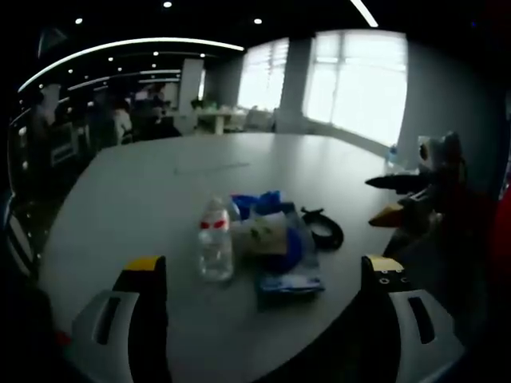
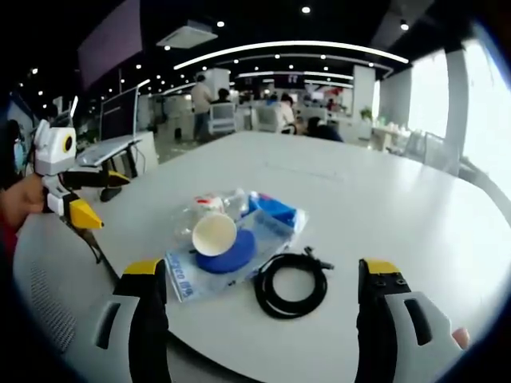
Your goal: Arrange the tabletop items into an orderly group along one side of the table until the central work area is clear of visible clutter.
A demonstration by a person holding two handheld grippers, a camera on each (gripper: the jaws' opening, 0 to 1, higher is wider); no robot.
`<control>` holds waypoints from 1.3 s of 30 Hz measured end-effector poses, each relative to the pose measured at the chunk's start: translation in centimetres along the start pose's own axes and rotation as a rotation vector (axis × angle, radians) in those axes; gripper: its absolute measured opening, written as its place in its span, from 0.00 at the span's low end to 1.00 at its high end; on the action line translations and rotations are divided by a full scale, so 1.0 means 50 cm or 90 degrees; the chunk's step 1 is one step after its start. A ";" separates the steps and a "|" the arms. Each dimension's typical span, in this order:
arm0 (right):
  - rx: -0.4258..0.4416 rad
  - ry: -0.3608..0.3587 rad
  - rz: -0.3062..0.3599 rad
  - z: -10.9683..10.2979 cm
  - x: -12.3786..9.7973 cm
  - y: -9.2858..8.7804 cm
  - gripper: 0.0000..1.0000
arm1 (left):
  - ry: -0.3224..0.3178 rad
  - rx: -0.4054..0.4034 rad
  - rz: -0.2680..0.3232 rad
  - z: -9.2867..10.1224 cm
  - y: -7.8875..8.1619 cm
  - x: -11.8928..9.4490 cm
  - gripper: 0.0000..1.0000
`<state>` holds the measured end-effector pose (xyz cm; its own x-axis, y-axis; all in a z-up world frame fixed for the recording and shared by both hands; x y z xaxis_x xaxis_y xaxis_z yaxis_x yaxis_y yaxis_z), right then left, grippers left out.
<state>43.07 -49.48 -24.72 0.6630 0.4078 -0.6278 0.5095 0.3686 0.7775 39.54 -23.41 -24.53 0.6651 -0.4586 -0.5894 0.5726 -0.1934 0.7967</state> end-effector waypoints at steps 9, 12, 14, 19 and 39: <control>-0.001 0.001 -0.001 -0.001 0.000 -0.001 0.99 | 0.002 0.001 -0.004 0.000 -0.001 0.001 0.99; -0.002 0.001 -0.001 -0.001 0.000 -0.001 0.99 | 0.002 0.002 -0.005 0.001 -0.002 0.001 0.99; -0.002 0.002 -0.002 -0.001 0.000 -0.001 0.99 | 0.003 0.002 -0.006 0.000 -0.002 0.001 0.99; -0.003 0.004 -0.004 -0.001 0.001 -0.003 0.99 | 0.004 0.003 -0.009 0.000 -0.004 0.002 0.99; -0.001 0.007 -0.010 -0.004 0.003 -0.005 0.99 | 0.014 0.011 -0.019 -0.006 -0.007 0.005 0.98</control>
Point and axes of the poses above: the point that each gripper's makers call its tool centre point, and the gripper's own axes: x roughly forward along the fingers, z roughly to its right, y roughly out of its top, the point moved 5 cm from there along -x, roughly backward along the fingers, and after that the axes turned 11 degrees about -z, right-handed, at the moved point
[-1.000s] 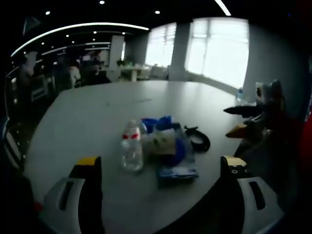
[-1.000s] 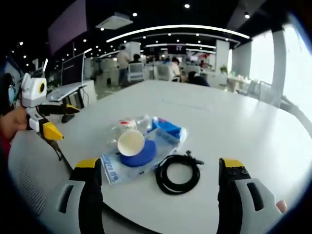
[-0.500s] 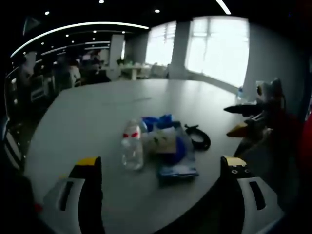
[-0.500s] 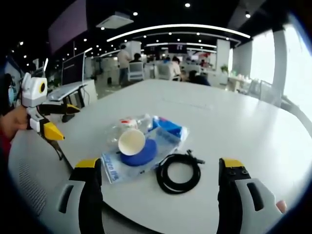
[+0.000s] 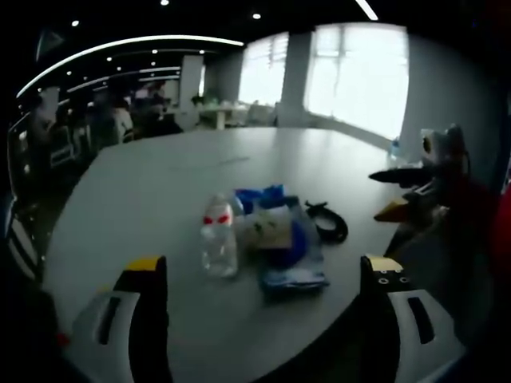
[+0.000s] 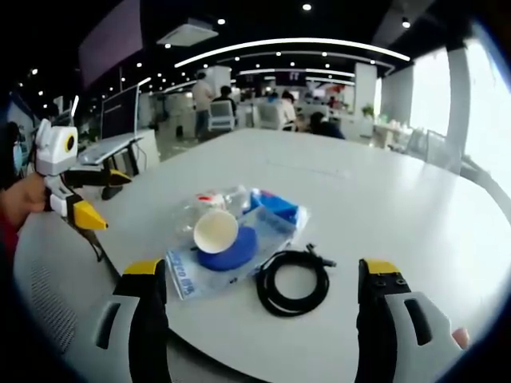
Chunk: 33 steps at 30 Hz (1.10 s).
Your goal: Arrange the tabletop items into an orderly group along one side of the table until the central work area is clear of visible clutter.
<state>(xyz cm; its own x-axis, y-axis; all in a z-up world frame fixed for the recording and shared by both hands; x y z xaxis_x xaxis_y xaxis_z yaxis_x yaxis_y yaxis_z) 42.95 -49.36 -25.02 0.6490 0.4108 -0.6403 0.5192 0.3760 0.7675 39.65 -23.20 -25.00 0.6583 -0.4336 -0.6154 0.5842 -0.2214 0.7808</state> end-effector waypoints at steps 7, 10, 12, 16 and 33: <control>0.003 0.000 0.002 0.001 -0.002 0.001 0.97 | 0.004 0.009 -0.007 -0.007 0.004 0.008 0.97; 0.004 0.000 0.003 0.001 -0.001 0.001 0.97 | 0.008 0.016 -0.010 -0.011 0.009 0.013 0.97; 0.003 -0.001 0.001 0.001 -0.001 0.000 0.97 | 0.010 0.021 -0.011 -0.018 0.014 0.016 0.96; 0.003 0.000 0.000 0.002 -0.001 -0.001 0.97 | 0.016 0.023 -0.012 -0.031 0.022 0.020 0.96; 0.011 -0.007 0.004 0.007 -0.003 0.000 0.96 | 0.031 0.043 -0.021 -0.086 0.085 0.058 0.95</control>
Point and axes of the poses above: the point that each gripper's makers call its tool centre point, and the gripper's own axes: x roughly forward along the fingers, z roughly to its right, y roughly out of its top, the point moved 5 cm from there along -x, roughly backward along the fingers, and after that the axes turned 11 degrees about -z, right-handed, at the moved point
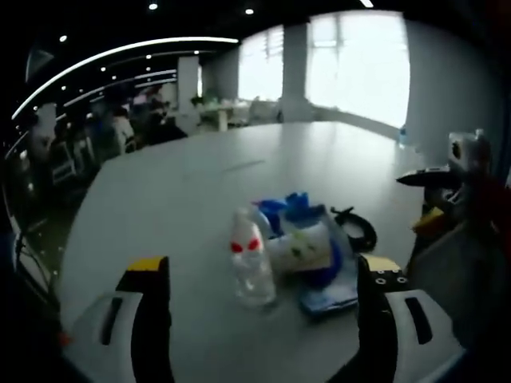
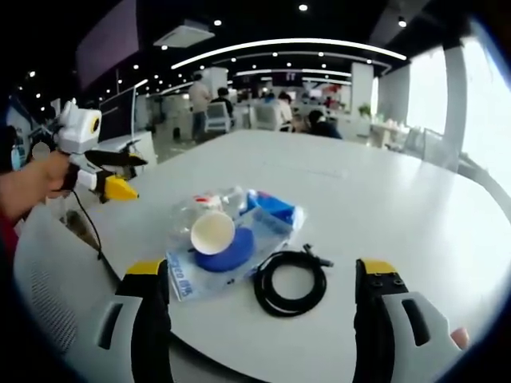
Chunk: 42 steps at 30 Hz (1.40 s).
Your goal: Arrange the tabletop items into an orderly group along one side of the table until the central work area is clear of visible clutter.
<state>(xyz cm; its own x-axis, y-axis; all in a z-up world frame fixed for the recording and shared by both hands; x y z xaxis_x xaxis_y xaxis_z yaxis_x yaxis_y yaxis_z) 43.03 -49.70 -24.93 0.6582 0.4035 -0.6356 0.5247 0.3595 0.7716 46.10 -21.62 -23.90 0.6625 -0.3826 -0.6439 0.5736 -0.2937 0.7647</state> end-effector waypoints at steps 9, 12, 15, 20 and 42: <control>0.000 0.001 0.000 0.000 0.000 0.000 0.96 | 0.007 0.002 -0.009 -0.018 0.014 0.026 0.95; -0.002 0.001 -0.001 -0.001 0.001 -0.001 0.96 | 0.008 -0.002 -0.013 -0.024 0.015 0.038 0.94; -0.005 0.000 -0.002 -0.002 0.001 -0.001 0.96 | 0.009 -0.007 -0.017 -0.028 0.017 0.051 0.94; -0.005 0.001 -0.003 -0.002 0.002 -0.001 0.95 | 0.010 -0.014 -0.026 -0.038 0.022 0.075 0.93; -0.008 0.000 -0.009 -0.004 0.002 -0.004 0.95 | 0.017 -0.027 -0.066 -0.057 0.042 0.153 0.90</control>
Point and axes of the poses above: the point that each gripper's makers call its tool centre point, and the gripper's own axes: x roughly forward along the fingers, z roughly to its right, y roughly out of its top, the point moved 5 cm from there along -x, roughly backward along the fingers, and after that the axes turned 11 degrees about -z, right-handed, at the moved point
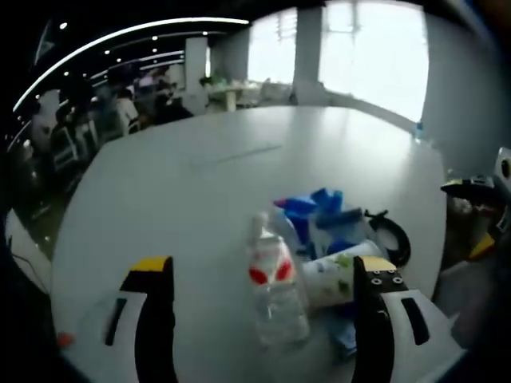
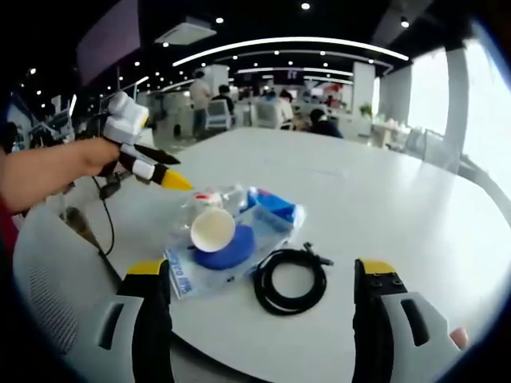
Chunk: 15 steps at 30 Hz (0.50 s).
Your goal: Arrange the tabletop items into an orderly group along one side of the table until the central work area is clear of visible clutter.
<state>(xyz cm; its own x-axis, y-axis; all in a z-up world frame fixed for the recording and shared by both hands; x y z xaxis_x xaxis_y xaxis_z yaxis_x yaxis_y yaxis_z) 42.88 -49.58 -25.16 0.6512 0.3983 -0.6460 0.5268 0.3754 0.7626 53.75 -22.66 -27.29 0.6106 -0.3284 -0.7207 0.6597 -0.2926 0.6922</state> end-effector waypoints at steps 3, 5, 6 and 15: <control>-0.001 0.001 -0.001 -0.001 0.000 0.000 0.95 | -0.001 -0.001 -0.007 -0.002 0.004 0.016 0.90; 0.000 0.002 -0.001 -0.001 0.000 0.000 0.95 | -0.003 -0.002 -0.011 -0.001 0.008 0.025 0.90; 0.000 0.002 -0.002 0.000 0.000 -0.001 0.95 | -0.002 0.000 -0.014 -0.001 0.009 0.028 0.90; 0.001 0.007 -0.002 -0.002 0.000 -0.001 0.95 | 0.001 0.005 -0.031 -0.006 0.018 0.054 0.89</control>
<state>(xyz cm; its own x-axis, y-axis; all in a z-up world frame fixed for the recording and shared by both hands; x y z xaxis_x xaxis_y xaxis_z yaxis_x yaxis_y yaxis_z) 42.83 -49.51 -25.20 0.6438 0.4061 -0.6485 0.5296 0.3752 0.7607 56.12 -23.51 -28.63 0.5780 -0.3124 -0.7538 0.6856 -0.3150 0.6563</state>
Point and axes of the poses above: the point that each gripper's makers call its tool centre point, and the gripper's own axes: x roughly forward along the fingers, z roughly to its right, y roughly out of its top, the point moved 5 cm from there along -x, roughly backward along the fingers, and after that the axes turned 11 degrees about -z, right-handed, at the moved point
